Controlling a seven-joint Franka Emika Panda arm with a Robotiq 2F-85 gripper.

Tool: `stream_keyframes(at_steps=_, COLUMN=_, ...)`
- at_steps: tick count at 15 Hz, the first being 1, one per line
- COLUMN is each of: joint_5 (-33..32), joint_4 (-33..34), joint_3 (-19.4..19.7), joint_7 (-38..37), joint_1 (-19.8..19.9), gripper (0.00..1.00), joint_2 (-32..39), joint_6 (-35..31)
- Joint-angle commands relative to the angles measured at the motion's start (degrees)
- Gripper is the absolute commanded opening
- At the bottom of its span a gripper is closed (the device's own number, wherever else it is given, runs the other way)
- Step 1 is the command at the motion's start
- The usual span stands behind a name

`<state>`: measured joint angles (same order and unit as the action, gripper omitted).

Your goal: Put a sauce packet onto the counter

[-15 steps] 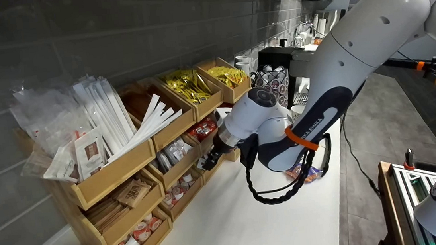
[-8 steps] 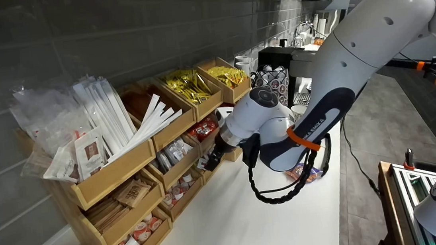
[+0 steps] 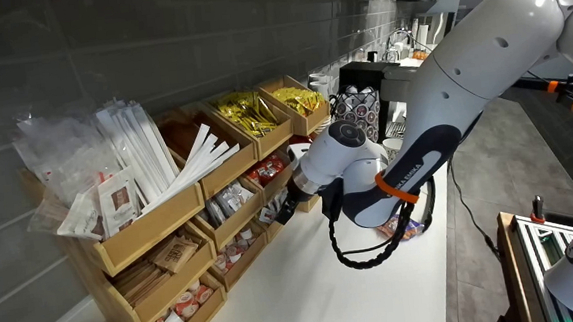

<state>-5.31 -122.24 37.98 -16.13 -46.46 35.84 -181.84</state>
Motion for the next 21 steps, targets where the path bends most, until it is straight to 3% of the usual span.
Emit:
stream_keyframes(at_steps=1, joint_5=3.7, joint_4=-0.5, joint_3=5.3, joint_7=-0.5, joint_1=-4.8, gripper=0.99, joint_2=3.6, joint_6=-4.4)
stream_keyframes(at_steps=5, joint_5=10.3, joint_4=-0.9, joint_3=4.3, joint_7=1.0, joint_1=-5.1, gripper=0.92, joint_2=4.9, joint_6=-8.2)
stream_keyframes(at_steps=6, joint_5=11.5, joint_4=-0.8, joint_3=3.7, joint_7=1.4, joint_1=-4.9, gripper=0.85, joint_2=5.1, joint_6=-8.4)
stream_keyframes(at_steps=7, joint_5=12.5, joint_4=-0.8, joint_3=3.3, joint_7=1.8, joint_1=-4.7, gripper=0.68, joint_2=5.3, joint_6=-8.5)
stream_keyframes(at_steps=8, joint_5=13.3, joint_4=-0.8, joint_3=3.0, joint_7=2.2, joint_1=-4.7, gripper=0.66, joint_2=5.4, joint_6=-8.5)
stream_keyframes(at_steps=16, joint_5=15.7, joint_4=-0.7, joint_3=1.9, joint_7=3.7, joint_1=-4.0, gripper=0.03, joint_2=5.1, joint_6=-8.3)
stream_keyframes(at_steps=21, joint_5=16.2, joint_4=-1.9, joint_3=1.9, joint_7=3.7, joint_1=-4.2, gripper=0.0, joint_2=2.4, joint_6=-7.6)
